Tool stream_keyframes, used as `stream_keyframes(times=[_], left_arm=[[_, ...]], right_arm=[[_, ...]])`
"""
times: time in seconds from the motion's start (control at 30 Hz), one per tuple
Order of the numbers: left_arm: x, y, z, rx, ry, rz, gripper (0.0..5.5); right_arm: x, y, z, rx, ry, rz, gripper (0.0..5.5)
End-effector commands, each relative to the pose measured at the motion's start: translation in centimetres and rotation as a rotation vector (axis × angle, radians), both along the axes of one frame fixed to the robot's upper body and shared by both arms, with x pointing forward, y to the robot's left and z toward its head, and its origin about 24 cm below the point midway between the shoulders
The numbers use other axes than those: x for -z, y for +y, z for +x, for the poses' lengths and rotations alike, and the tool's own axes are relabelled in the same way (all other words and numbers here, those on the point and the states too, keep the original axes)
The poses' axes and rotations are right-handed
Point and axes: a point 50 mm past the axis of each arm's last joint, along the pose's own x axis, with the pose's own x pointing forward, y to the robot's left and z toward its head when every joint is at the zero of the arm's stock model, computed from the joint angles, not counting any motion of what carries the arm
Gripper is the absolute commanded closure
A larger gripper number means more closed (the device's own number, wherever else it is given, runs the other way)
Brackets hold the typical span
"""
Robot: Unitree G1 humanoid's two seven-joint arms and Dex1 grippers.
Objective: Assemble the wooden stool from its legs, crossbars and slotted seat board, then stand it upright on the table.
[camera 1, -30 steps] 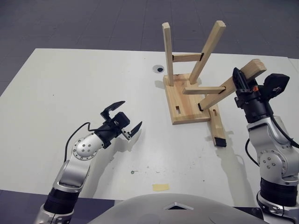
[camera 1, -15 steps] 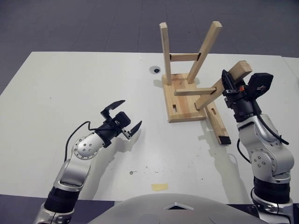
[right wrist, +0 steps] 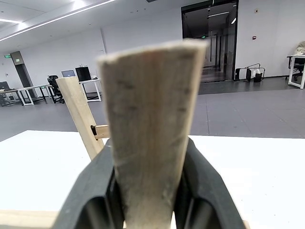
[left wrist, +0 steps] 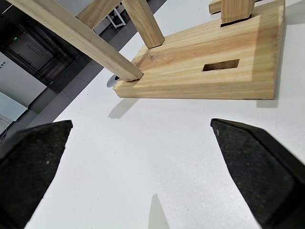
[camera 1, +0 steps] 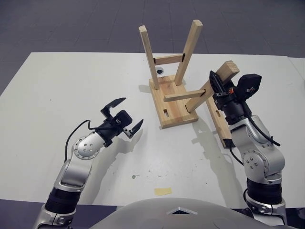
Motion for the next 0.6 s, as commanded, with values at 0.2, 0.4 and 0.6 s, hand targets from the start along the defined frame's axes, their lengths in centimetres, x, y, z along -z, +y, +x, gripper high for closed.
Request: stream_keyframes(times=[0.2,0.4,0.6], left_arm=[[-0.7,0.9,1.0,-0.011,-0.019,0.016,0.10],[-0.9,0.8,1.4,0.000,-0.019,0.008,0.10],[-0.7,0.8,1.1,-0.011,-0.008,-0.003,0.10]], right_arm=[[-1.5,0.4,0.5,-0.003,-0.048,0.065,3.14],[-5.2,-0.2,1.0,0.023,-0.181,0.185,2.24],[-10.7,-4.1,1.3,0.170,-0.376,0.386,1.25]])
